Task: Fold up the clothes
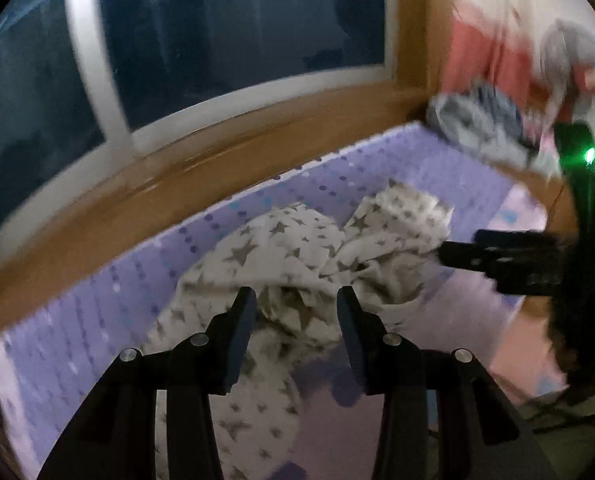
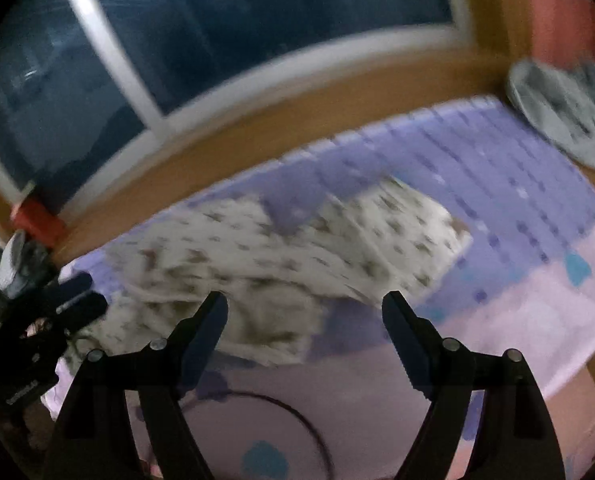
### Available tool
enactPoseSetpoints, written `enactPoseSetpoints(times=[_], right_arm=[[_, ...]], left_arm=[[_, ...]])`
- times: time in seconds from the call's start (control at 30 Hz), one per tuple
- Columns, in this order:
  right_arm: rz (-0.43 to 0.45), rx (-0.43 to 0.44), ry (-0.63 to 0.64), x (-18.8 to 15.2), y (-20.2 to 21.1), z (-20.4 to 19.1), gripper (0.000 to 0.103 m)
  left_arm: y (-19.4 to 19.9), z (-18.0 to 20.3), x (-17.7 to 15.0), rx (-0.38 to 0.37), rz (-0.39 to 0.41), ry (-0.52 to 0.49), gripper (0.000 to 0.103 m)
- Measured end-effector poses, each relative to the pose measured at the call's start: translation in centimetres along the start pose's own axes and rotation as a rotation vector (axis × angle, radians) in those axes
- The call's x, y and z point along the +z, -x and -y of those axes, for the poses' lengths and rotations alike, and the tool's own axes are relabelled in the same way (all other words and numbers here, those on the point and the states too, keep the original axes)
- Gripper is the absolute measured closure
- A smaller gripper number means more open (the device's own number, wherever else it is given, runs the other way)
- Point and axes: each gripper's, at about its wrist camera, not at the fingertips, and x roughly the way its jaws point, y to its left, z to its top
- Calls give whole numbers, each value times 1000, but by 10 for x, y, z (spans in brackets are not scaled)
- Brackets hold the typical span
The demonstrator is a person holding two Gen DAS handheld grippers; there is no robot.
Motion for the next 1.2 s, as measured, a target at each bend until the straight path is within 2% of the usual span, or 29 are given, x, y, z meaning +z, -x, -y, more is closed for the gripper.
enactPoseSetpoints(times=[0.1,0.23,0.37,0.47,0.53,0.57,0.63,0.7,0.87,0.97,1.03,1.07,1.1,1.2], right_arm=[[-77,33,-47,-4,-14,16,23],[-171,107,3,-6,-40,9,23],[-209,116,75,-5,-69,-6,26],[-201,95,113,-4,-86,-17,31],[-206,85,145,-6,-94,-25,47],[-199,76,166,-7,-95,-29,51],[-170,67,191,-6,-91,-32,80],[-115,59,199,-3,-78,-31,86],[76,60,173,16,-18,-22,90],[192,35,187,28,22,-18,90],[251,-4,208,32,44,-14,90],[245,-28,217,31,46,-11,90],[200,-56,225,27,38,-6,90],[67,-141,246,15,14,9,88]], left_arm=[[-11,-6,3,10,-33,20,61],[-28,-21,3,-2,-73,83,61],[-47,-23,5,-72,-93,127,61],[-61,-28,9,-153,-89,222,61],[-63,-32,13,-157,-63,270,76],[-63,-34,14,-156,-52,290,86],[-57,-41,15,-115,-26,314,92],[-44,-55,16,-58,13,353,93],[13,-111,10,98,149,510,96],[37,-132,2,188,180,539,96],[43,-144,-8,200,164,560,96],[43,-147,-13,194,149,569,96],[38,-148,-20,164,123,568,96],[15,-134,-26,43,41,523,94]])
